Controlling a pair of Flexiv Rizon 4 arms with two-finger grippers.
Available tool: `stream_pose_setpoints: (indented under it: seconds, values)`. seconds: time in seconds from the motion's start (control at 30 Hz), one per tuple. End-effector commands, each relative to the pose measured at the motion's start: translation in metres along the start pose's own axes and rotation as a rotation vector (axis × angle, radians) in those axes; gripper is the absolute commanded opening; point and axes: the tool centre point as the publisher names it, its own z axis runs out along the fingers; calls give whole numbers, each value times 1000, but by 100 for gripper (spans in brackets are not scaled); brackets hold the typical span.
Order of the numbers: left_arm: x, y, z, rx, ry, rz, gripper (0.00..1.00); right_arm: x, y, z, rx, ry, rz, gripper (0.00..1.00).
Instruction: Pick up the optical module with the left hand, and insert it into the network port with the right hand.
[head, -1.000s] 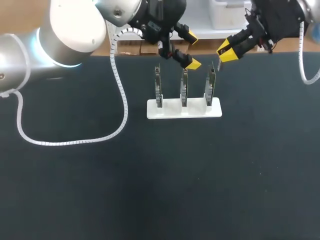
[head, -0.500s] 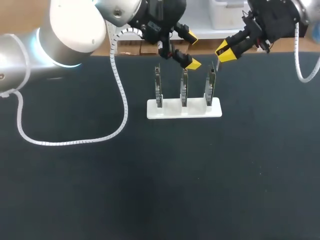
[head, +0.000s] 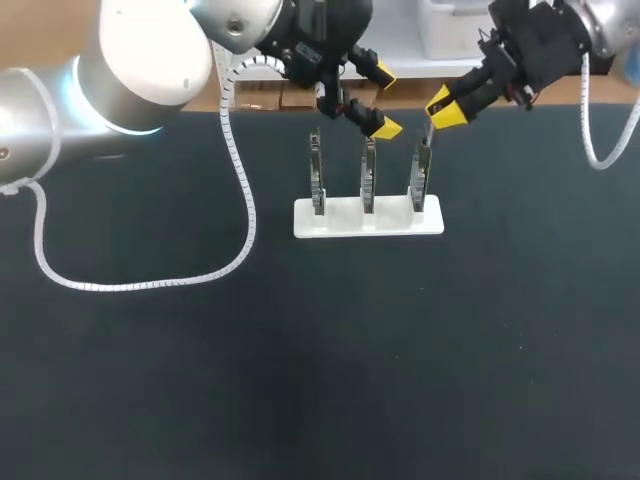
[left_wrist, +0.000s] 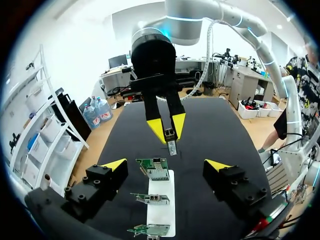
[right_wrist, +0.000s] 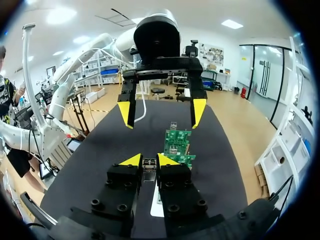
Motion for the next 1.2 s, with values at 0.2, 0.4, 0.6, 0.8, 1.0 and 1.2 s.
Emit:
stream_pose_setpoints:
  seconds: [0.2, 0.4, 0.6, 0.8, 1.0, 1.2]
  values:
    - [-1, 1, 0, 2, 7, -2, 100, 3, -3, 2, -14, 7, 9, 0]
    - [-1, 1, 0, 2, 7, -2, 100, 9, -7, -3, -5, 0, 17, 0]
    - [-1, 1, 0, 2, 7, -2, 100, 10, -8, -4, -2, -3, 12, 0]
    - [-1, 1, 0, 2, 7, -2, 100, 6, -13, -2, -13, -3, -3, 0]
    - [-1, 1, 0, 2, 7, -2, 100, 8, -16, -2, -20, -1, -2, 0]
    - [-1, 1, 0, 2, 7, -2, 100, 9, -20, 2, -37, -3, -4, 0]
